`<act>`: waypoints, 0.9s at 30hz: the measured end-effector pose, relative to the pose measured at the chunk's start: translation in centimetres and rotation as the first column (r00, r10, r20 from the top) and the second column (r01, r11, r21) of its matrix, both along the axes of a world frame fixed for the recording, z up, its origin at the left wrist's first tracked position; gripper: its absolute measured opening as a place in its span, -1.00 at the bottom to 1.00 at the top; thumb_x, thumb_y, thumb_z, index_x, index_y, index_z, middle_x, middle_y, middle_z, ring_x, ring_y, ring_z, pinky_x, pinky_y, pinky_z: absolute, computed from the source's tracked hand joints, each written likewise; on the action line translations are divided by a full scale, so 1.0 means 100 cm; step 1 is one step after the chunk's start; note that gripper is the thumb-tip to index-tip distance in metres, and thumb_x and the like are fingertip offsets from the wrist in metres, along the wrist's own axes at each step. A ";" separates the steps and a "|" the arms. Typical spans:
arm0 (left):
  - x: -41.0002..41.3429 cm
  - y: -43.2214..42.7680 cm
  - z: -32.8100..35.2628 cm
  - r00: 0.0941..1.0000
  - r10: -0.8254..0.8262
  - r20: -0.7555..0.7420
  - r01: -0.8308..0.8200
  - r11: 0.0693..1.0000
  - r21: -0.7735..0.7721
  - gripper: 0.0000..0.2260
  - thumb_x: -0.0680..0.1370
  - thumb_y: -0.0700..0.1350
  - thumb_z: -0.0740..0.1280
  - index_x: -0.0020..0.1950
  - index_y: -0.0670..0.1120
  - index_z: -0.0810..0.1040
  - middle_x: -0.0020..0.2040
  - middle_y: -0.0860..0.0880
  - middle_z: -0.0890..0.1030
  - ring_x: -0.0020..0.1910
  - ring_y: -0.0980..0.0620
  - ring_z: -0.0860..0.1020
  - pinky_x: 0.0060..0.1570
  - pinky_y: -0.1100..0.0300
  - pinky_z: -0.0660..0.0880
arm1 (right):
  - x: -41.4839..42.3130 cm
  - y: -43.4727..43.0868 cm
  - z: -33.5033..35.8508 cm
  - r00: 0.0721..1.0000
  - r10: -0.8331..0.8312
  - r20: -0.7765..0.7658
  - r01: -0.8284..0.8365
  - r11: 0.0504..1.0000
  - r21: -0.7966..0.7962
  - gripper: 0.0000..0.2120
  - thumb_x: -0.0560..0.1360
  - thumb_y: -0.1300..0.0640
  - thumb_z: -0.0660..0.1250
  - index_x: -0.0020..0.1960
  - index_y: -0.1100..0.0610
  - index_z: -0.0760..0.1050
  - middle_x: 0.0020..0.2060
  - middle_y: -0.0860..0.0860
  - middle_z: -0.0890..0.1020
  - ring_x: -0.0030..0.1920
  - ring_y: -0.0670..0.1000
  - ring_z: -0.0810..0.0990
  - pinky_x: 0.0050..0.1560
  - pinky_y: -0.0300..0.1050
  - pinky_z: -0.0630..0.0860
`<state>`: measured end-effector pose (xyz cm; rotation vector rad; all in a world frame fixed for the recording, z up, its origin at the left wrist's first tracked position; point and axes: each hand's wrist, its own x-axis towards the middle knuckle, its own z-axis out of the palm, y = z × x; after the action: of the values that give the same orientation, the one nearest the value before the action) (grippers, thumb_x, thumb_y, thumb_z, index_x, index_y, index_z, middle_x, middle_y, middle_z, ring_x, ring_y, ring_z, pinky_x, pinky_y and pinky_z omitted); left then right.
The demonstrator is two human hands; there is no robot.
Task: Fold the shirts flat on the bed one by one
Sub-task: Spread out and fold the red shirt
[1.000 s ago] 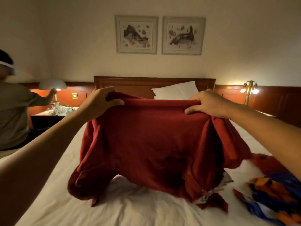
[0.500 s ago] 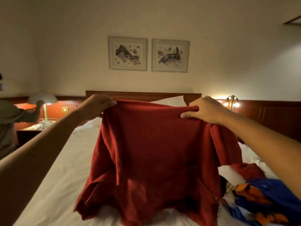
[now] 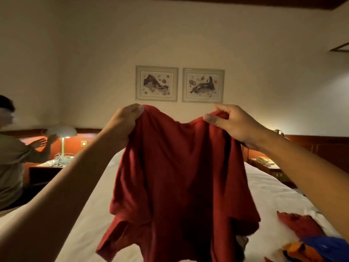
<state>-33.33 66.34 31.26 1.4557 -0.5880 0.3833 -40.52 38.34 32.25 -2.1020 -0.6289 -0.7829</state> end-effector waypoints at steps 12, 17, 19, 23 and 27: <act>0.008 0.045 -0.002 0.906 0.021 0.423 -0.204 0.897 0.392 -0.67 0.40 0.18 0.44 -0.37 0.00 0.45 -0.47 0.14 0.41 -0.46 0.24 0.35 -0.47 0.41 0.26 | -0.021 0.001 -0.007 0.994 -0.101 -0.043 0.082 0.943 -0.321 -0.54 0.23 -0.34 0.50 -0.21 0.06 0.67 -0.28 0.03 0.69 -0.24 0.02 0.64 -0.20 -0.11 0.51; 0.004 0.041 -0.014 0.925 -0.129 0.357 -0.127 0.781 0.611 -0.87 0.44 0.13 0.42 -0.19 0.11 0.66 -0.29 0.11 0.65 -0.30 0.25 0.57 -0.25 0.45 0.43 | -0.020 -0.002 -0.010 0.995 -0.098 -0.025 0.086 0.951 -0.298 -0.61 0.29 -0.21 0.54 -0.33 0.04 0.47 -0.41 -0.11 0.52 -0.36 -0.16 0.47 -0.31 -0.35 0.38; 0.003 0.039 -0.013 0.916 -0.143 0.376 -0.127 0.783 0.608 -0.84 0.53 0.05 0.38 -0.26 0.15 0.65 -0.36 0.17 0.59 -0.36 0.28 0.49 -0.31 0.45 0.37 | -0.022 0.000 -0.011 0.993 -0.102 -0.060 0.079 0.949 -0.306 -0.74 0.33 -0.16 0.54 -0.20 -0.06 0.53 -0.30 -0.13 0.63 -0.27 -0.15 0.57 -0.21 -0.31 0.45; -0.004 0.027 -0.017 0.929 -0.127 0.347 -0.049 0.889 0.455 -0.76 0.64 -0.13 0.28 -0.20 -0.07 0.60 -0.37 0.13 0.52 -0.36 0.21 0.44 -0.34 0.35 0.38 | -0.031 0.000 -0.009 0.980 -0.200 -0.002 0.184 0.905 -0.382 -0.56 0.23 -0.39 0.45 -0.15 -0.05 0.66 -0.28 -0.13 0.68 -0.26 -0.16 0.63 -0.26 -0.28 0.46; -0.013 0.036 -0.024 0.952 -0.255 0.169 0.158 0.882 0.443 -0.55 0.53 0.19 0.39 -0.16 -0.23 0.55 -0.29 -0.03 0.55 -0.33 0.10 0.50 -0.35 0.30 0.44 | -0.044 -0.002 -0.011 0.980 -0.184 -0.070 0.141 0.905 -0.402 -0.50 0.15 -0.48 0.46 -0.29 -0.04 0.66 -0.37 -0.10 0.68 -0.38 -0.17 0.62 -0.43 -0.40 0.39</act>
<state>-34.66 69.95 28.85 1.7564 -1.0533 0.2573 -44.93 38.13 31.19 -2.5774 -0.5961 -0.6683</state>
